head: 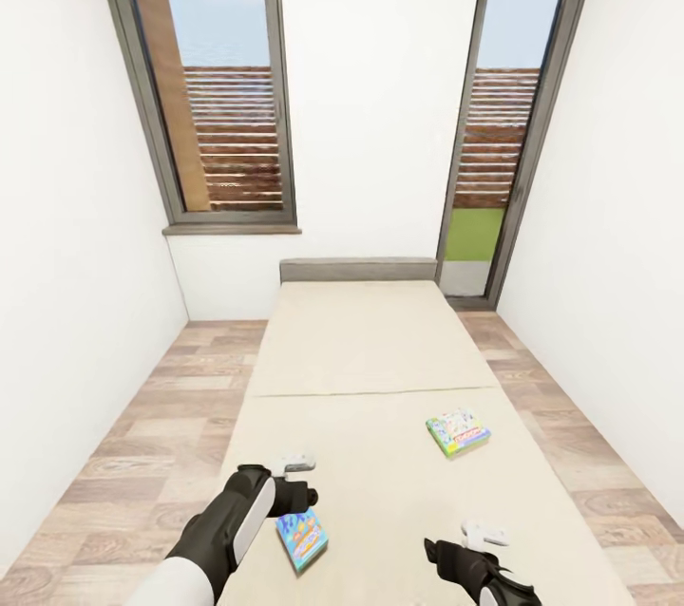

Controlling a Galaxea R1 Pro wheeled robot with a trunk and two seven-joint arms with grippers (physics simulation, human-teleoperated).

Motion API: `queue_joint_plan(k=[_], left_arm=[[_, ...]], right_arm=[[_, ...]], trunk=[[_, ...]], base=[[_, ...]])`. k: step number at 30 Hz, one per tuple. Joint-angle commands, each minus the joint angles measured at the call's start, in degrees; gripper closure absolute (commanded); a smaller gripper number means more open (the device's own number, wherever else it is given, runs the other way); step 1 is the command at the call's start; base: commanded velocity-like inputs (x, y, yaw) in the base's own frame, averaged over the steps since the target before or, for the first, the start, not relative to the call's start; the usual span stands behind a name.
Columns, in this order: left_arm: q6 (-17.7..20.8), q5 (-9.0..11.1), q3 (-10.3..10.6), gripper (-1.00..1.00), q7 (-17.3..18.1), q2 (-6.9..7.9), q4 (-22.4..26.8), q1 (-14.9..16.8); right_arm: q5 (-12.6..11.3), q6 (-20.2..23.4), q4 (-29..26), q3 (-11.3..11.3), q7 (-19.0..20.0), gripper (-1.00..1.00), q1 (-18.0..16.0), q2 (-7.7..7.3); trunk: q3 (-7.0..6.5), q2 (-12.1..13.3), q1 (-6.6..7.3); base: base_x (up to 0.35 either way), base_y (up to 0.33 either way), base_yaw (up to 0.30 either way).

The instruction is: Put all the toys in the child's room - the three board games (two on the bed and one on the table), the two jigsaw puzzles on the table, and the tennis ball on the table - inside the toy box on the table in the child's room.

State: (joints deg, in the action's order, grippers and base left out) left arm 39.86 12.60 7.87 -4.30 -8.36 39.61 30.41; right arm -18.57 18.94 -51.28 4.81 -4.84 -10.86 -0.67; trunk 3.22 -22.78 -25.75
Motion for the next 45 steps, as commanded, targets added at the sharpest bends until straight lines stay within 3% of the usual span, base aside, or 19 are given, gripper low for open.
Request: queue_joint_plan(k=[1, 14, 18, 23, 29, 32, 34, 38, 45], left_arm=[[0.3, 0.6, 0.2, -1.00, -0.5, 0.00, 0.1, 0.0], [0.5, 0.1, -0.1, -1.00, -0.9, 1.19, 0.8, 0.0], [0.9, 0.1, -0.1, -1.00, -0.8, 3.21, 1.1, 0.1], [2.1, 0.3, -0.1, -1.00, -0.8, 5.86, 5.0, 0.0], [4.0, 0.6, -0.1, -1.00, -0.5, 6.78, 9.1, -0.1], [4.3, 0.6, -0.1, -1.00, -0.5, 6.78, 10.1, -0.1], [4.4, 0.7, -0.2, -1.00, -0.5, 6.79, 10.6, -0.2], [4.5, 0.7, -0.4, -1.00, -0.5, 6.76, 10.8, -0.1], [4.7, 0.7, -0.4, -1.00, -0.5, 6.43, 11.4, 0.3]], right_arm=[[-0.6, 0.2, -0.1, 0.3, -0.5, -1.00, 0.0, -0.03], [-0.6, -0.1, 0.1, 0.1, -0.5, -1.00, 0.0, 0.13], [-0.6, -0.3, 0.1, 0.2, -0.5, -1.00, 0.0, 0.14], [-0.5, -0.4, -0.2, 0.2, -0.5, -1.00, 0.0, 0.10], [-0.6, 0.8, -1.1, 0.1, -0.3, -1.00, -0.1, -0.11], [-0.6, 5.6, -5.2, 0.1, -0.3, -1.00, -0.2, -0.10], [-0.7, 13.0, -11.9, -0.2, -0.4, -1.00, -0.7, -0.25], [-0.9, 18.8, -20.6, -0.5, -0.4, -1.00, -1.0, -0.17], [-0.8, 22.6, -29.5, -0.5, -0.4, -1.00, -1.2, 0.08]], trunk=[[0.23, -0.1, -0.04], [1.44, -0.1, -0.04], [1.81, -0.1, -0.04], [2.27, -0.1, -0.04], [2.82, -0.1, -0.04], [3.10, -0.1, -0.04], [3.29, -0.1, -0.04], [3.66, -0.1, -0.04], [4.31, -0.1, -0.04]], base=[[0.000, 0.000, 0.000], [0.000, 0.000, 0.000], [0.000, 0.000, 0.000], [0.000, 0.000, 0.000], [0.000, 0.000, 0.000], [0.000, 0.000, 0.000], [0.000, 0.000, 0.000], [0.000, 0.000, 0.000], [0.000, 0.000, 0.000]])
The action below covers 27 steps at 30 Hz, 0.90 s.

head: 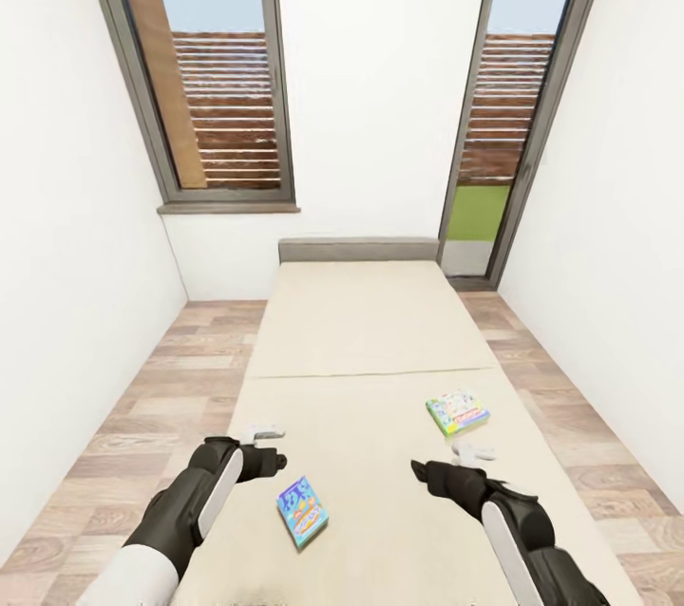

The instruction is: Put all the toys in the child's room - the three board games (two on the bed and one on the table), the two jigsaw puzzles on the table, and the tennis ball on the table - inside the toy box on the table in the child's room.

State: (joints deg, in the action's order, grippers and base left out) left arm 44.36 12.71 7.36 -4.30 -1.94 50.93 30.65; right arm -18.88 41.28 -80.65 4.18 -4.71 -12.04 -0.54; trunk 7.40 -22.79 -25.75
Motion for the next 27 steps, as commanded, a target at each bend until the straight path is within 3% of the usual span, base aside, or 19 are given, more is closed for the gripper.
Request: queue_joint_plan(k=[1, 11, 27], left_arm=[[0.6, 0.6, 0.1, -1.00, -0.5, 0.00, 1.0, 0.3], [7.7, 0.5, 0.1, -1.00, -0.4, 0.09, 8.3, 3.2], [6.0, 0.5, -1.2, -1.00, -1.0, -0.17, 8.3, 3.6]], right_arm=[[-0.5, 0.9, -1.6, 0.1, -0.5, -1.00, -0.1, -0.11], [-1.2, 2.4, -4.7, 0.0, -0.2, -1.00, -2.6, 0.10], [-1.4, 3.0, -8.0, 0.0, 0.0, -1.00, -3.2, 0.08]], trunk=[[0.22, -0.1, -0.03], [1.16, -0.1, -0.03], [2.65, -0.1, -0.03]], base=[[0.000, 0.000, 0.000], [0.000, 0.000, 0.000], [0.000, 0.000, 0.000]])
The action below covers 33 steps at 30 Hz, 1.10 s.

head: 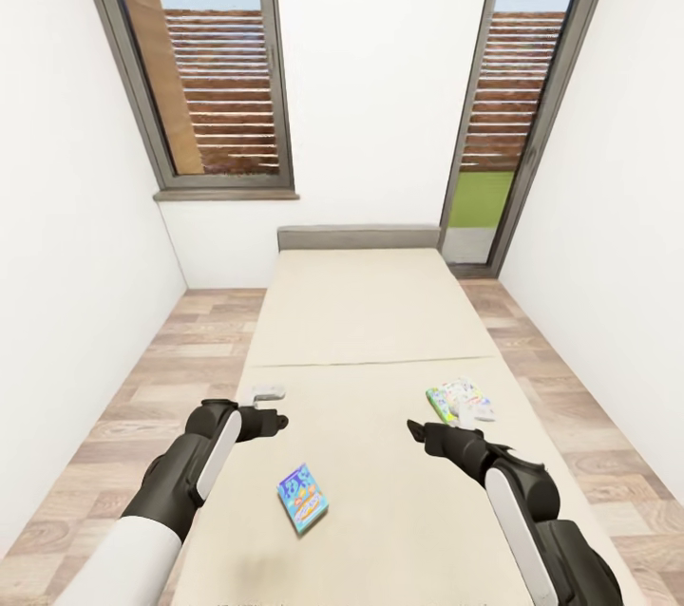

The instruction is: Put all the toys in the child's room - the three board games (two on the bed and one on the table), the two jigsaw puzzles on the table, and the tennis ball on the table - inside the toy box on the table in the child's room.

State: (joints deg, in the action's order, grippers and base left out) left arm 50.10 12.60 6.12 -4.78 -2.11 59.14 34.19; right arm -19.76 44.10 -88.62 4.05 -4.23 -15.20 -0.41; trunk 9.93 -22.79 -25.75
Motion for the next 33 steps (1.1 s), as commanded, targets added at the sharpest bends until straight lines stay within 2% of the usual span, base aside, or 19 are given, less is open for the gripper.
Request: queue_joint_plan(k=[1, 3, 8, 14, 18, 33], left_arm=[[0.0, 0.6, 0.0, -1.00, -0.5, 0.00, 0.0, 0.0], [-0.4, 0.6, 0.0, -1.00, -0.5, 0.00, -0.4, 0.1], [-3.7, 0.5, 0.0, -1.00, -0.6, -0.29, -3.9, 0.4], [-6.2, 0.5, 0.0, -1.00, -0.7, -0.69, -7.4, 2.2], [-6.5, 0.4, 0.1, -1.00, -0.7, -0.76, -8.1, 2.6], [-6.8, 0.1, 0.2, -1.00, -0.7, -0.75, -8.2, 2.7]], right_arm=[[-0.6, 0.2, -0.4, 0.0, -0.4, -1.00, -0.2, -0.02], [-0.8, 0.3, -0.6, -0.2, -0.4, -1.00, -0.3, 0.03], [-3.1, 0.3, -0.8, -0.4, -0.4, -1.00, -0.5, -0.32], [-5.9, 0.3, -0.7, -1.8, -0.4, -1.00, -0.6, -0.81], [-6.6, 0.4, -0.6, -2.6, -0.3, -1.00, -0.5, -0.81], [-6.8, 0.1, -0.5, -2.6, -0.3, -1.00, -0.5, -0.76]], trunk=[[0.22, -0.1, -0.03], [0.40, -0.1, -0.03], [0.87, -0.1, -0.03], [1.43, -0.1, -0.03], [1.80, -0.1, -0.03], [3.20, -0.1, -0.03]], base=[[0.000, 0.000, 0.000], [0.000, 0.000, 0.000], [0.000, 0.000, 0.000], [0.000, 0.000, 0.000], [0.000, 0.000, 0.000], [0.000, 0.000, 0.000]])
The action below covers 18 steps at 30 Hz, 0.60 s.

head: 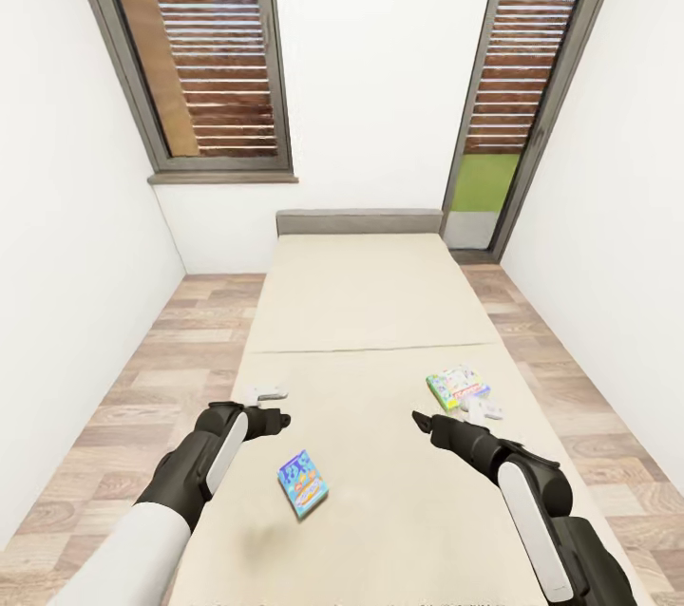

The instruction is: Put all the toys in the child's room - the three board games (two on the bed and one on the table), the two jigsaw puzzles on the table, and the tennis ball on the table - inside the toy box on the table in the child's room.

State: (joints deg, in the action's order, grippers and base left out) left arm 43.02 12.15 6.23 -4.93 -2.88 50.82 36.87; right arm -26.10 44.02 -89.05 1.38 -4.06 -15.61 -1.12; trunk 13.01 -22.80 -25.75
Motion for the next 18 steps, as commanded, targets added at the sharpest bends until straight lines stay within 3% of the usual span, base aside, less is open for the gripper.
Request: queue_joint_plan(k=[1, 18], left_arm=[[0.2, 0.6, 0.1, -1.00, -0.5, 0.01, 0.1, 0.0], [0.1, 0.8, 0.2, -1.00, -0.4, 0.05, 0.1, 0.0]], right_arm=[[-0.4, 0.2, -0.1, 0.1, -0.4, -1.00, 0.0, -0.04], [-0.3, -0.1, -0.1, 0.4, -0.5, -1.00, 0.0, -0.09]], trunk=[[0.21, -0.1, -0.03], [1.53, -0.1, -0.03]], base=[[0.000, 0.000, 0.000], [0.000, 0.000, 0.000]])
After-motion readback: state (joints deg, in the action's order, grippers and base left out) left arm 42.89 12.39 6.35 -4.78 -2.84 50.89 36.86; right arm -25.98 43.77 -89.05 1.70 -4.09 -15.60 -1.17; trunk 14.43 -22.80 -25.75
